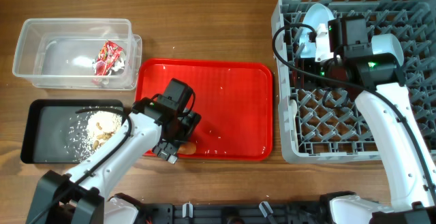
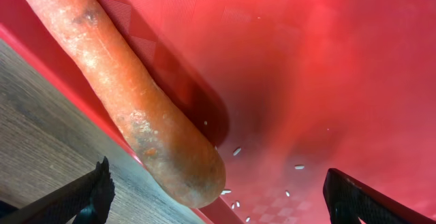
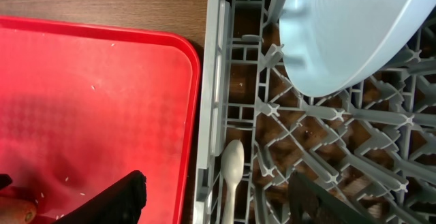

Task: Sort waste into correct bins and load items into the dishwasher rack

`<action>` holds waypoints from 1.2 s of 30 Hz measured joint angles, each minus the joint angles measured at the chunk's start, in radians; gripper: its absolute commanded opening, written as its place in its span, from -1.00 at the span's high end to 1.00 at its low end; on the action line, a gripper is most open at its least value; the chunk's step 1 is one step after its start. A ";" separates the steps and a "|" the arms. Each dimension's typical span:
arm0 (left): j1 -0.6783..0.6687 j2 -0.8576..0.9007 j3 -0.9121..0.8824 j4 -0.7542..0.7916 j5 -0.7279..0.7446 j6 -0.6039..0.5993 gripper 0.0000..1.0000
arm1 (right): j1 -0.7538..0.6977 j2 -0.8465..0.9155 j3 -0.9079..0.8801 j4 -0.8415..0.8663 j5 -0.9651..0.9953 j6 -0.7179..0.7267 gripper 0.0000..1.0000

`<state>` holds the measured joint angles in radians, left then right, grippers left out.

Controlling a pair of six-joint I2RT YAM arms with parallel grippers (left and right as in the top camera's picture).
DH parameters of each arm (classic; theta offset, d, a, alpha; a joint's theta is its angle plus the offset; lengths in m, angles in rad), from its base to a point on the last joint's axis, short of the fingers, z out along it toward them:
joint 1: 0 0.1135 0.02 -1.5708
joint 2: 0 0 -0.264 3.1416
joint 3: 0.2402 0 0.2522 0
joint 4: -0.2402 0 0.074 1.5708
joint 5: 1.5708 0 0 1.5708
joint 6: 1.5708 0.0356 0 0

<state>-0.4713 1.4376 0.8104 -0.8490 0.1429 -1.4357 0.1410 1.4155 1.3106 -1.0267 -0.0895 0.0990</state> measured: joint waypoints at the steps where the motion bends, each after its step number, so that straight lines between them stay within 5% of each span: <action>1: 0.000 0.007 0.000 0.008 -0.004 -0.009 -1.00 | 0.000 0.000 0.000 -0.002 0.000 0.000 -0.38; 12: 0.000 0.133 0.001 0.089 -0.062 -0.045 -0.96 | 0.000 0.000 0.000 -0.010 0.000 -0.003 -0.37; 22: 0.000 0.175 0.001 0.117 -0.125 -0.065 0.03 | 0.000 0.000 0.000 -0.016 0.000 -0.011 -0.36; 36: -0.003 0.174 0.001 0.119 -0.154 0.026 0.31 | 0.000 0.000 0.000 -0.017 0.000 -0.011 -0.36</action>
<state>-0.4740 1.6119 0.8116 -0.7300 -0.0109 -1.4094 0.1410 1.4155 1.3106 -1.0435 -0.0898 0.0879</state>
